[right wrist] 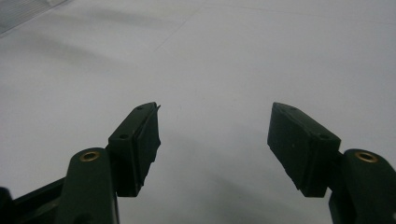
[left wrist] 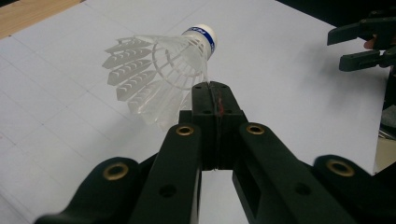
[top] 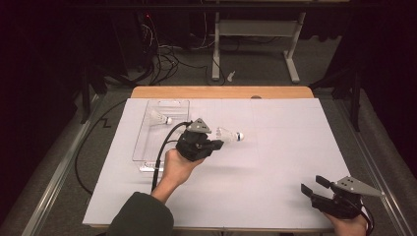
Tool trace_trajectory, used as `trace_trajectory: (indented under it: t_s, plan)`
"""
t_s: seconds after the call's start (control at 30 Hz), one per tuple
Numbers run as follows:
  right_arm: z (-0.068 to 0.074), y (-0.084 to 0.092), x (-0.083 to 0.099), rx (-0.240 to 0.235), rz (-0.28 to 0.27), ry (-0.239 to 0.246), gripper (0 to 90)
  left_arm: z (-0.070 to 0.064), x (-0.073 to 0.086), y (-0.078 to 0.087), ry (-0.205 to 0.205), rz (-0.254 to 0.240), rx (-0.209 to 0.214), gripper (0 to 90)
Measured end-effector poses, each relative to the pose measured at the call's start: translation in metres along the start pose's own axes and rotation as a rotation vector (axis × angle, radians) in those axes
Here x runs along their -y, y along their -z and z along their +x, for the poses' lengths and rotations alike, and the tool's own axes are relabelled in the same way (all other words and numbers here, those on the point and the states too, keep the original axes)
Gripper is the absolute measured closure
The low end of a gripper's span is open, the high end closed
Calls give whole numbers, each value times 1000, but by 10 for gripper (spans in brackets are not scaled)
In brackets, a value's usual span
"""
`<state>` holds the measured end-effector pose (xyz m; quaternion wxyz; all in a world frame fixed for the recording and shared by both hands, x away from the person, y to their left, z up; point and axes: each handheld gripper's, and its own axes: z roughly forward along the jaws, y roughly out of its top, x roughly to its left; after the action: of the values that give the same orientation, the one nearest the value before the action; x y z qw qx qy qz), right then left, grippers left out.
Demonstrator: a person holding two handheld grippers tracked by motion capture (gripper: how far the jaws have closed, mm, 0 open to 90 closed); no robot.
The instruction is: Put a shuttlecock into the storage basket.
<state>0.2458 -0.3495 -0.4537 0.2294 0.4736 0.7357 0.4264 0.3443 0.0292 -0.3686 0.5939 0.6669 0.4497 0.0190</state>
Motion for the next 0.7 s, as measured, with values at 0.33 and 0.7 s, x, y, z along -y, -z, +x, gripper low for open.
trace_trajectory:
  t_s: [0.33,0.7]
  plan:
    - [0,1,0,3,-2,-1,344,1,0,8,10,-15,1,900]
    - [-1,1,0,3,-3,-3,343,4,-1,17,19,-25,-5,900]
